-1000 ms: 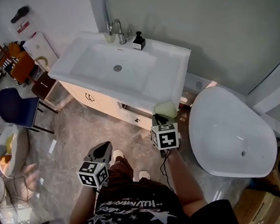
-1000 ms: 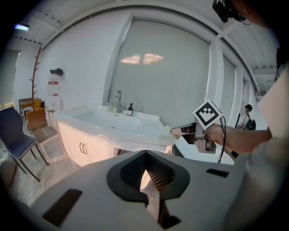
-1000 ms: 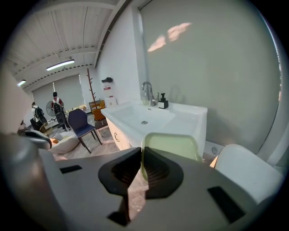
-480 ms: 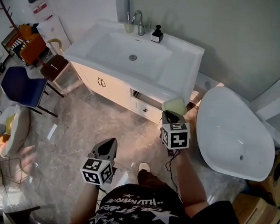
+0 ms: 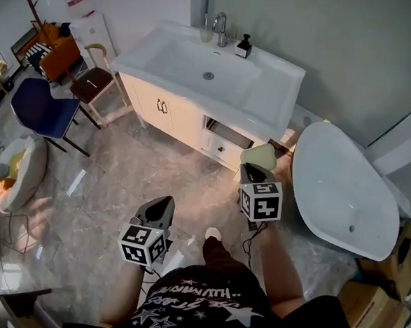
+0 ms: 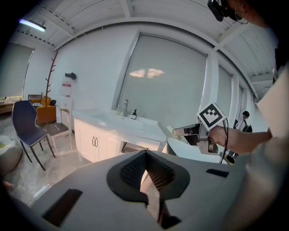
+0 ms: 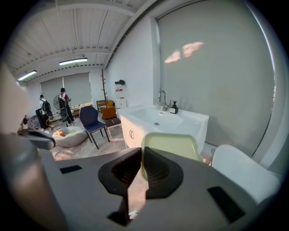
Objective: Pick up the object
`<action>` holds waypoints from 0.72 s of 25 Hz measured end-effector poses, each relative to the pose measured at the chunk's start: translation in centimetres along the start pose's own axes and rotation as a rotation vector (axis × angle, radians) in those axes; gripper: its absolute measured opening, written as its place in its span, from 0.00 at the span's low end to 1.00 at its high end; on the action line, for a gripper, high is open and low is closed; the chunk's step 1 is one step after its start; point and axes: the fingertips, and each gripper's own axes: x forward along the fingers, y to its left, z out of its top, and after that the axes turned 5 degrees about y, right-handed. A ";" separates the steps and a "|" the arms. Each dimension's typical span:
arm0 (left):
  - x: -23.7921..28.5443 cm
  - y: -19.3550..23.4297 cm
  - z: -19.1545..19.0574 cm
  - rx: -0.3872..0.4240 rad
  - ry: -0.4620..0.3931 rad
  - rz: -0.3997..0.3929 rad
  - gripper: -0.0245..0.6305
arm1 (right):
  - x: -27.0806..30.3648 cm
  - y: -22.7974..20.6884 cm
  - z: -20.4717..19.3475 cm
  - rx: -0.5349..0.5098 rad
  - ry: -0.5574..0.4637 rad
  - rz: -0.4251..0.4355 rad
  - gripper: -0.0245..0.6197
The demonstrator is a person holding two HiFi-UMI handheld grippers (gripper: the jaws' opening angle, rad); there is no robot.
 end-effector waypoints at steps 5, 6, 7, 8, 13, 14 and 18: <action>-2.7 -1.2 -1.0 0.006 -0.026 0.000 0.06 | -2.4 1.9 -1.6 -0.033 -0.002 0.012 0.09; -3.2 -1.3 -1.3 0.007 -0.029 0.001 0.06 | -2.8 2.3 -2.0 -0.037 -0.002 0.013 0.09; -3.8 -1.5 -1.6 0.007 -0.032 0.001 0.06 | -3.2 2.7 -2.4 -0.039 -0.001 0.015 0.09; -4.3 -1.7 -1.8 0.007 -0.035 0.002 0.06 | -3.7 3.1 -2.8 -0.042 -0.001 0.017 0.09; -6.4 -2.5 -3.1 0.007 -0.045 -0.001 0.06 | -5.9 4.9 -4.7 -0.057 0.000 0.024 0.09; -6.8 -2.6 -3.3 0.008 -0.046 -0.003 0.06 | -6.3 5.2 -5.1 -0.060 0.001 0.026 0.09; -7.9 -3.1 -4.5 0.007 -0.048 -0.010 0.06 | -7.6 6.5 -6.8 -0.070 0.006 0.030 0.09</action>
